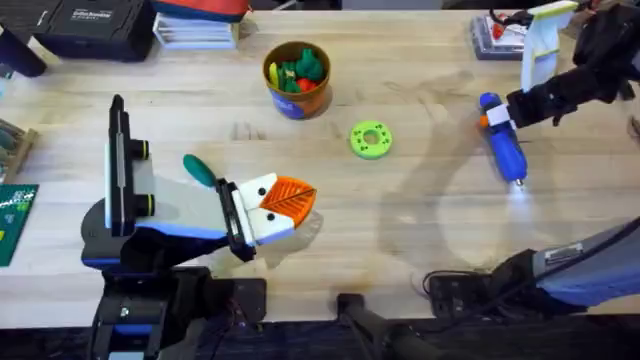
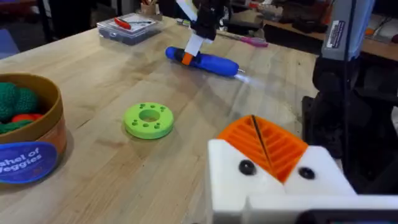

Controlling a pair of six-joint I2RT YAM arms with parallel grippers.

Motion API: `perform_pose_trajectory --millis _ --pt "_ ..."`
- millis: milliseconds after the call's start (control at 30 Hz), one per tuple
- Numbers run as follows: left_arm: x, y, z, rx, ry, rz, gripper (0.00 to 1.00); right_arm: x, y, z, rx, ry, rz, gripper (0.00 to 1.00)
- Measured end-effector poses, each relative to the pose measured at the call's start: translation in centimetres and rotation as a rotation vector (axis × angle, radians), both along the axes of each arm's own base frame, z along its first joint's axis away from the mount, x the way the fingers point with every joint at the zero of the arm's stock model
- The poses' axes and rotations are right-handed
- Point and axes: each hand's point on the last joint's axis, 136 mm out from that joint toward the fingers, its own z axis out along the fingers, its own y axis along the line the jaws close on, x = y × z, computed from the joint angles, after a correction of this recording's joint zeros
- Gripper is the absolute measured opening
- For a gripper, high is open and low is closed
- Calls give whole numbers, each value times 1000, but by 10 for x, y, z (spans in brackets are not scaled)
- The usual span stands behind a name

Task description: Pick up the gripper from the table and insert it into the empty holder that is missing its gripper. Then pick up a screw, insert it into the mounting hole, and use the screwdriver to tighten it. Finally, clean up the table by picking up the vegetable and placing it into the bucket.

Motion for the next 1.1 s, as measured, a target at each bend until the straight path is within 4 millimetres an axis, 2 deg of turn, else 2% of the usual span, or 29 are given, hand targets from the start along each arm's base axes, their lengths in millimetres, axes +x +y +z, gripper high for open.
perform_pose_trajectory --millis 100,167,267,433,633,733,767,800,1100 --pt "0 0 0 0 0 0 5 0 0 8 6 -10 -36 26" --pt "0 0 0 0 0 0 5 3 0 22 -3 -45 -49 26" --pt "0 0 0 0 0 0 5 7 2 55 -28 -133 -60 26" --pt "0 0 0 0 0 0 5 8 12 124 -59 -317 -92 26" --pt "0 0 0 0 0 0 5 -8 21 197 -67 -528 -161 26" --pt "0 0 0 0 0 0 5 -21 30 226 -68 -639 -181 26" --pt "0 0 0 0 0 0 5 -25 35 234 -63 -680 -181 26" --pt "0 0 0 0 0 0 5 -33 58 252 -31 -802 -159 26" --pt "0 0 0 0 0 3 5 -50 150 282 196 -1089 26 26"
